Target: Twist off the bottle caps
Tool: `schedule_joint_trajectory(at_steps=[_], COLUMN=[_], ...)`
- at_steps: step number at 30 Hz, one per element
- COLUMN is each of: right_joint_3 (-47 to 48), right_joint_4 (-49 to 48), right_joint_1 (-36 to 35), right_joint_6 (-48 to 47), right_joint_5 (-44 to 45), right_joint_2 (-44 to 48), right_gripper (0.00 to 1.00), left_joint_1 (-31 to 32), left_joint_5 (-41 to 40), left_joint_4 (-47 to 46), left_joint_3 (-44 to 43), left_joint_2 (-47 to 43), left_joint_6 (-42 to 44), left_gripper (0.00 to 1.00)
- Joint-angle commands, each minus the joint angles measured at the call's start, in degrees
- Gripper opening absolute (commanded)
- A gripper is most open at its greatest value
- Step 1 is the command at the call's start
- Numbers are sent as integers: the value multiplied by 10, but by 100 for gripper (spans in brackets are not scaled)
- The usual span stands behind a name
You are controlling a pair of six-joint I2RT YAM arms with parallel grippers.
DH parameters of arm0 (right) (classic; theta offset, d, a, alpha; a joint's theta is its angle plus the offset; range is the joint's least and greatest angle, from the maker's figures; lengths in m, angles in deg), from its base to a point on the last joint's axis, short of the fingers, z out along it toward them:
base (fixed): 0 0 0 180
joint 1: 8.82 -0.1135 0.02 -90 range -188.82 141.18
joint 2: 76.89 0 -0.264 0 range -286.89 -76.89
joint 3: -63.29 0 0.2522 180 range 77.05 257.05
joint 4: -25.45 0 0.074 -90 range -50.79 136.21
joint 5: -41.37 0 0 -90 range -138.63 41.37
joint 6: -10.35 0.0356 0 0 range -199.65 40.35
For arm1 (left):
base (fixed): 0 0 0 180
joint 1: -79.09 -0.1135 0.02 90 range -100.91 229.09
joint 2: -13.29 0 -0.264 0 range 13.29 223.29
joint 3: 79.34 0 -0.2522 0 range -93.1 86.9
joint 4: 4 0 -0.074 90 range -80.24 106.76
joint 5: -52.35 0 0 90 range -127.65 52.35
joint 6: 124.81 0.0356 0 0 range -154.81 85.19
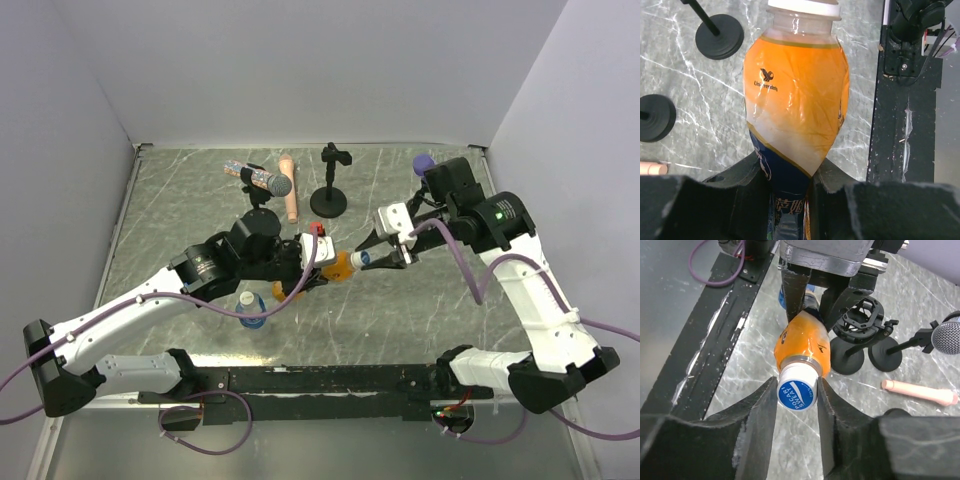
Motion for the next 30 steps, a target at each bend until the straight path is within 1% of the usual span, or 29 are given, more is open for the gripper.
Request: schedule_joint_trajectory(at_steps=[1,2,4,5,7,9,10,12,13,15,18,21,27,30], right_joint_3=[21,7,-31,-54,-79,-99,-115,-149,-157,-161,-155,-150,-141,-143], right_joint_4=[27,-15,-114,-182,-257,-296,-319,-345,-353,-351,-348,-357,-352,-347], right_joint_1=[2,8,12,13,15,16,16,25,29,32,32,32,31,32], right_joint_6=[34,91,247,327,483,617,668,736,752,749,745,756,755,747], right_joint_5=[-27,-34,-30,-12,33,72,89,92,96,123,121,98,84,89], right_joint_2=[24,41,92,108,129,134,140,147,145,142,131,124,118,125], right_gripper=[62,74,96,99,99,99,98,98,97,96,91,79,61,60], left_joint_1=[-1,-1,-1,-1,-1,-1,-1,-1,-1,-1,3,6,8,8], left_joint_5=[-1,-4,-9,-10,-12,-13,-13,-13,-11,-11,-11,-13,-17,-18], left_joint_4=[-26,-29,-39,-43,-53,-58,-61,-63,-65,-67,-70,-71,-64,-63], left_joint_3=[-25,-24,-21,-19,-17,-13,-12,-13,-14,-15,-14,-17,-23,-25], left_joint_2=[-5,-5,-8,-9,-9,-10,-9,-7,-7,-4,-3,1,7,8], left_joint_6=[-2,-2,-8,-10,-16,-22,-24,-29,-29,-35,-38,-39,-37,-36], left_gripper=[1,1,1,1,1,1,1,1,1,1,1,1,1,1])
